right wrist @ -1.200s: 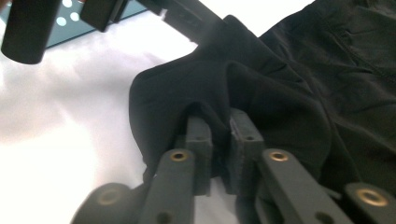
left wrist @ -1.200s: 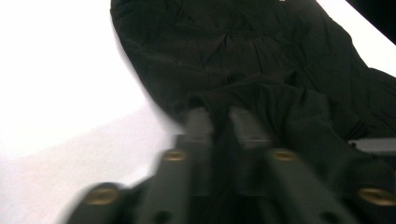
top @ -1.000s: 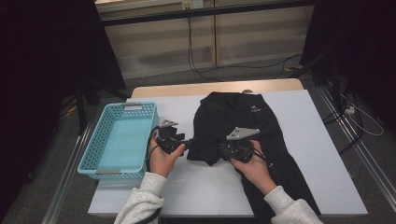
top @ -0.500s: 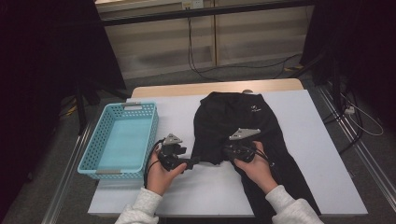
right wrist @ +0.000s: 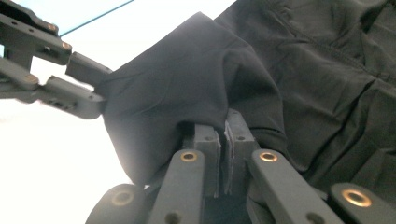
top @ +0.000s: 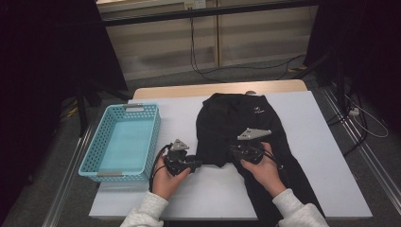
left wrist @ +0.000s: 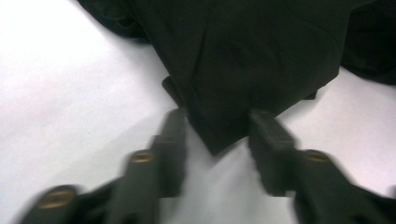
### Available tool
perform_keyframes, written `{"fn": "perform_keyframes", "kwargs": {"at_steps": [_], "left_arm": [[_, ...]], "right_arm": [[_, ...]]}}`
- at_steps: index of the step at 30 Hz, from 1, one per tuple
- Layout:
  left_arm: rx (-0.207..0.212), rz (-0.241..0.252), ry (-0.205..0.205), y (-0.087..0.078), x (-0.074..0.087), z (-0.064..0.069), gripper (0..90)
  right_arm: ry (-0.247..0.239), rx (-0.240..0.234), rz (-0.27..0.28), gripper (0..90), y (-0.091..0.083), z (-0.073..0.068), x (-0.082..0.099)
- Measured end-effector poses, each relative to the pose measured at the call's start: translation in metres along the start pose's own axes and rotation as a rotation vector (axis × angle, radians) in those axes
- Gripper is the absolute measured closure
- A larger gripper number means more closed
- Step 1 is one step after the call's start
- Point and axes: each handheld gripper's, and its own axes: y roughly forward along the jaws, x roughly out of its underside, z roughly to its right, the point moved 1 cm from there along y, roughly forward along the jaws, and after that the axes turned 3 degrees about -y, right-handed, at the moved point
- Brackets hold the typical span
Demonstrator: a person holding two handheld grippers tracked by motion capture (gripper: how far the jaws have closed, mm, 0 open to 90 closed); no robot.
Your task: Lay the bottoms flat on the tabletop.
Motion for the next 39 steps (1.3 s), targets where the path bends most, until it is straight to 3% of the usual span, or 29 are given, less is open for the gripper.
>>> {"fn": "perform_keyframes", "kwargs": {"at_steps": [1,5,9,14,18,22,26,29,33,39], "left_arm": [[0.004,0.000,-0.006,0.000,-0.001,0.002,74.6],[0.053,0.009,-0.025,-0.010,-0.008,0.006,88.5],[0.090,0.053,-0.059,-0.033,-0.020,0.006,89.6],[0.095,0.112,-0.104,-0.049,-0.028,-0.002,89.7],[0.084,0.126,-0.125,-0.042,-0.032,-0.009,89.7],[0.066,0.122,-0.146,-0.027,-0.038,-0.014,89.7],[0.052,0.104,-0.156,-0.017,-0.044,-0.019,89.7],[0.057,0.101,-0.168,-0.015,-0.045,-0.020,89.7],[0.052,0.101,-0.181,-0.016,-0.046,-0.020,89.7],[0.037,0.092,-0.206,-0.016,-0.044,-0.025,89.7]], "right_arm": [[0.000,-0.004,0.001,86.5,-0.001,0.000,0.000],[-0.004,-0.011,0.006,86.2,-0.003,-0.002,-0.002],[-0.019,-0.029,0.010,86.5,-0.011,-0.004,-0.006],[-0.028,-0.069,0.024,85.8,-0.024,-0.006,-0.012],[-0.026,-0.069,0.030,84.6,-0.025,-0.004,-0.014],[-0.023,0.001,-0.003,85.1,-0.012,0.002,-0.006],[-0.037,0.071,-0.026,78.5,-0.005,0.004,0.000],[-0.041,0.095,0.000,74.0,-0.010,0.002,-0.003],[-0.075,0.088,0.022,70.1,-0.018,-0.007,-0.008],[-0.118,0.061,-0.009,68.5,-0.016,-0.020,-0.006]]}}
